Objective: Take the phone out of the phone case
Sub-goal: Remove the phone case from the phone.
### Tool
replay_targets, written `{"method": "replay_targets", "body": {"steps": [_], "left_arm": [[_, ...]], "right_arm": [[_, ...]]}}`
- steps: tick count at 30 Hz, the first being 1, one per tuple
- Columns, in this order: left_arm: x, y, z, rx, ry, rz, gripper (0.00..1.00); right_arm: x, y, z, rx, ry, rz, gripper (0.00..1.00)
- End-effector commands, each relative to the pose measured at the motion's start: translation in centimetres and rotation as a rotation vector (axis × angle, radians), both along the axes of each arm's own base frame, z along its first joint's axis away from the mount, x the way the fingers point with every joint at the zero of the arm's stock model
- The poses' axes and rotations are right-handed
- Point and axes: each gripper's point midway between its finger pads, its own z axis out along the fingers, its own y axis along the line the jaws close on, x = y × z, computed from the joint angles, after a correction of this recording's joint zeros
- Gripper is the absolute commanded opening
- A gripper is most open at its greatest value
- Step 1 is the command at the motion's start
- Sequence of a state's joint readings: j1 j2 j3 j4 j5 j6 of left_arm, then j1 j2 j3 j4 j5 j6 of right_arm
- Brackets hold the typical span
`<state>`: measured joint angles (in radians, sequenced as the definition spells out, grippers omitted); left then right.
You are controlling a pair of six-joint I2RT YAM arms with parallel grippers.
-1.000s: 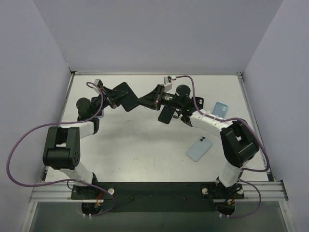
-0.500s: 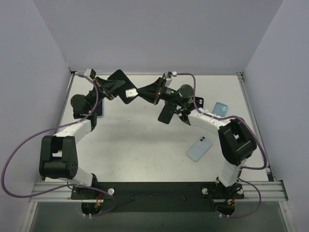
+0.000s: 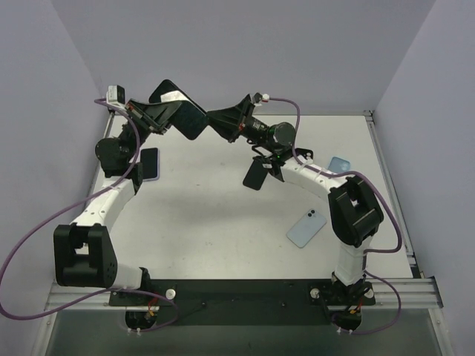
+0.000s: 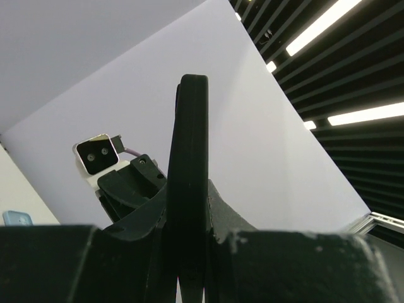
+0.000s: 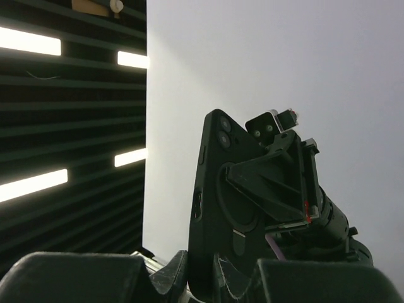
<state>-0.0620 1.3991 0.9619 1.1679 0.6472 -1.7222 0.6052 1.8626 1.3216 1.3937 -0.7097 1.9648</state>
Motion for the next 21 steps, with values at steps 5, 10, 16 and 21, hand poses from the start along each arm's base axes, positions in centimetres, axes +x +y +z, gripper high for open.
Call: {"method": "replay_targets", "body": {"steps": [5, 10, 16, 21], "left_arm": [[-14.4, -1.7, 9.0, -0.014, -0.587, -0.177, 0.00], [-16.5, -1.6, 10.7, -0.050, -0.659, -0.193, 0.00], [-18.6, -1.2, 12.5, -0.102, -0.729, -0.203, 0.00], [-19.3, -1.1, 13.3, -0.120, -0.750, -0.207, 0.00]], "right_arm": [[0.8, -3.9, 6.9, 0.400, 0.137, 0.078, 0.00], [2.0, -4.1, 7.6, 0.457, 0.173, 0.084, 0.00], [3.1, -4.2, 8.6, 0.514, 0.170, 0.077, 0.00], [2.9, -4.0, 8.6, 0.495, 0.133, 0.068, 0.00]]}}
